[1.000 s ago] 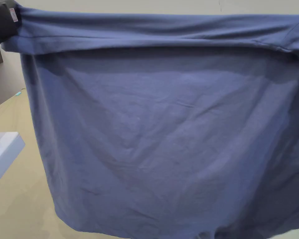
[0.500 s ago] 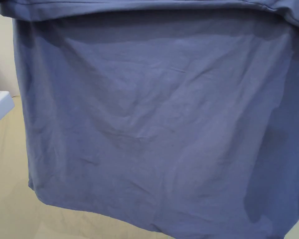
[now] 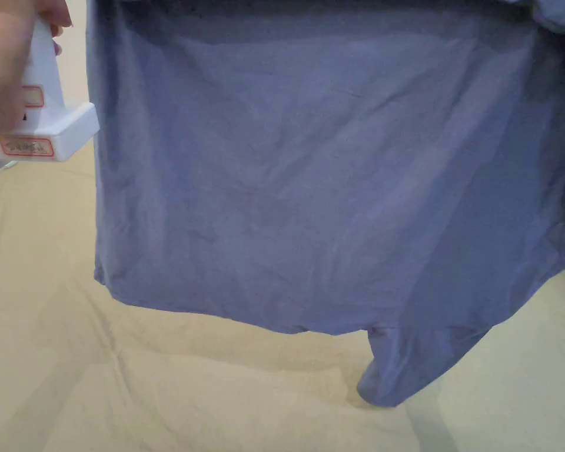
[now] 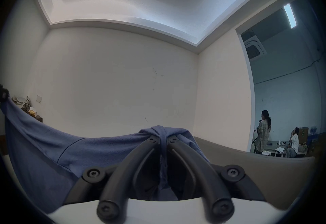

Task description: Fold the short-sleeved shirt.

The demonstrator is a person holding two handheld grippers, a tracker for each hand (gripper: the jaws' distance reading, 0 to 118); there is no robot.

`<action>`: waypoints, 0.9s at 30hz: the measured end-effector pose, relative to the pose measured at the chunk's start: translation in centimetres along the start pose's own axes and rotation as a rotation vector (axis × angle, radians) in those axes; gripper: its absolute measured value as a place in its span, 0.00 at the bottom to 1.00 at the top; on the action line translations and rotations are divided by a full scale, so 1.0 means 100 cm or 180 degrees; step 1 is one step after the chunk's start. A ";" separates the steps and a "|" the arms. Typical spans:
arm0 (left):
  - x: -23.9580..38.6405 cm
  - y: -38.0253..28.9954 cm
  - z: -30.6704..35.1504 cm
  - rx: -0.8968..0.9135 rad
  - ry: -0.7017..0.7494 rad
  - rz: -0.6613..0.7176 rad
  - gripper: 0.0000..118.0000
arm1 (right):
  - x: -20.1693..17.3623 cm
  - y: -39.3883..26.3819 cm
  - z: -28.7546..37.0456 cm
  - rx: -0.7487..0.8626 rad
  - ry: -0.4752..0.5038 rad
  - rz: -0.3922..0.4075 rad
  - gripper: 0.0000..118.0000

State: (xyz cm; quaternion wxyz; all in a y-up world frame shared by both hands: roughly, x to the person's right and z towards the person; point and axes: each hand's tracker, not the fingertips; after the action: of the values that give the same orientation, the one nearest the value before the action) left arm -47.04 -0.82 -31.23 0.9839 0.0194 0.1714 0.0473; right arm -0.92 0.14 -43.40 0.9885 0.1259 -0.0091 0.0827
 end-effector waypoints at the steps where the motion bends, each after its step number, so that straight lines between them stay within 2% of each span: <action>1: 0.000 -0.002 -0.008 -0.0020 0.0013 0.0014 0.04 | -0.003 -0.003 -0.007 -0.0019 -0.0005 -0.0027 0.04; 9: 0.004 -0.042 -0.064 -0.0195 0.0124 0.0089 0.04 | -0.037 -0.062 -0.046 -0.0265 0.0005 0.0055 0.04; 14: -0.003 -0.094 -0.085 -0.0465 0.0149 0.0143 0.04 | -0.046 -0.121 -0.047 -0.0693 0.0159 0.0085 0.04; 17: -0.008 -0.136 -0.085 -0.0637 0.0160 0.0108 0.04 | -0.048 -0.159 -0.027 -0.0879 0.0326 0.0018 0.04; 20: -0.015 -0.185 -0.075 -0.0868 0.0165 0.0039 0.04 | -0.053 -0.205 -0.007 -0.1127 0.0404 0.0145 0.04; 23: -0.022 -0.232 -0.054 -0.1083 0.0159 -0.0019 0.04 | -0.051 -0.250 0.024 -0.1457 0.0559 0.0160 0.04; 27: -0.036 -0.292 -0.008 -0.1425 0.0185 -0.0034 0.04 | -0.038 -0.302 0.079 -0.1939 0.0756 0.0058 0.04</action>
State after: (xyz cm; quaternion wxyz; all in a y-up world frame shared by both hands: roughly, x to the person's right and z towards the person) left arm -48.12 -30.25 -32.39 0.9585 -0.2017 0.1850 0.0796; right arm 0.32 -31.33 -43.33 0.9741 -0.1862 0.0809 0.0991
